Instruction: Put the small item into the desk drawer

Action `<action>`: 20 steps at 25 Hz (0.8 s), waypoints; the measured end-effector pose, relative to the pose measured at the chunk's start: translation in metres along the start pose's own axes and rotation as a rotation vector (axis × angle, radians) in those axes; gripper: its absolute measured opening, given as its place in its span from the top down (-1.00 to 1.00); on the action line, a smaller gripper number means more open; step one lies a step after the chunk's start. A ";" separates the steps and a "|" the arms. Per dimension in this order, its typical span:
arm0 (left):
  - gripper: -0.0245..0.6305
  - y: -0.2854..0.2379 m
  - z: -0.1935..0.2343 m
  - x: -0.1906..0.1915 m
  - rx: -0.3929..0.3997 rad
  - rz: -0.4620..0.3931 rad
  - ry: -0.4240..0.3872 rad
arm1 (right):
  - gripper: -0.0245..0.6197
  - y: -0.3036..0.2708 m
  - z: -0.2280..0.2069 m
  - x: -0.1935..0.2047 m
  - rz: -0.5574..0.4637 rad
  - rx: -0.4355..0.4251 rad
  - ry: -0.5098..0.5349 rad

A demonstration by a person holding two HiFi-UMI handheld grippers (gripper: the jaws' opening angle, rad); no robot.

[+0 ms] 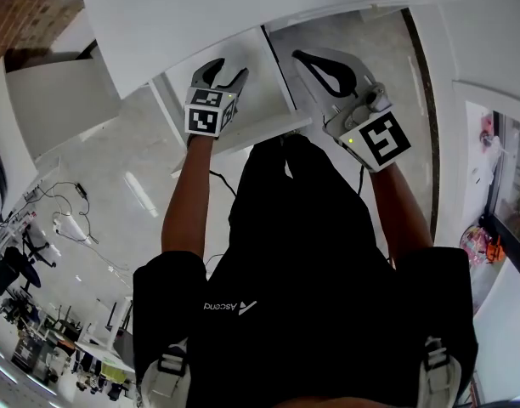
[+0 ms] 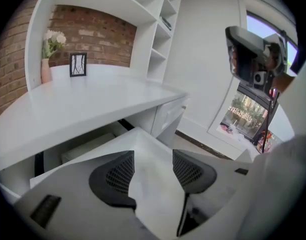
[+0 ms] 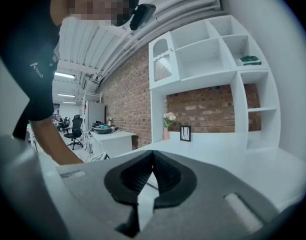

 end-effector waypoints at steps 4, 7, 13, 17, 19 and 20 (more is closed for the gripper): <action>0.24 0.036 -0.028 -0.031 0.044 -0.159 -0.007 | 0.92 0.006 0.008 -0.009 -0.030 -0.014 0.011; 0.40 0.065 -0.049 -0.054 0.035 -0.274 -0.014 | 0.92 0.014 0.012 -0.018 -0.074 -0.028 0.027; 0.63 0.123 -0.081 -0.096 -0.001 -0.444 -0.047 | 0.92 0.029 0.021 -0.035 -0.134 -0.044 0.050; 0.73 0.162 -0.100 -0.122 -0.031 -0.546 -0.079 | 0.92 0.042 0.033 -0.043 -0.151 -0.067 0.052; 0.77 0.180 -0.106 -0.134 -0.047 -0.587 -0.100 | 0.92 0.047 0.039 -0.048 -0.169 -0.078 0.052; 0.78 0.189 -0.109 -0.139 -0.056 -0.607 -0.110 | 0.92 0.049 0.042 -0.051 -0.177 -0.082 0.050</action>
Point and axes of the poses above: the fingertips, and each gripper's own axes: y backward along the fingers, z to its left, x out of its underside, the point moved 3 cm from there along y, backward along the fingers, and after that the axes turned 2 degrees about -x, right-handed, at the moved point
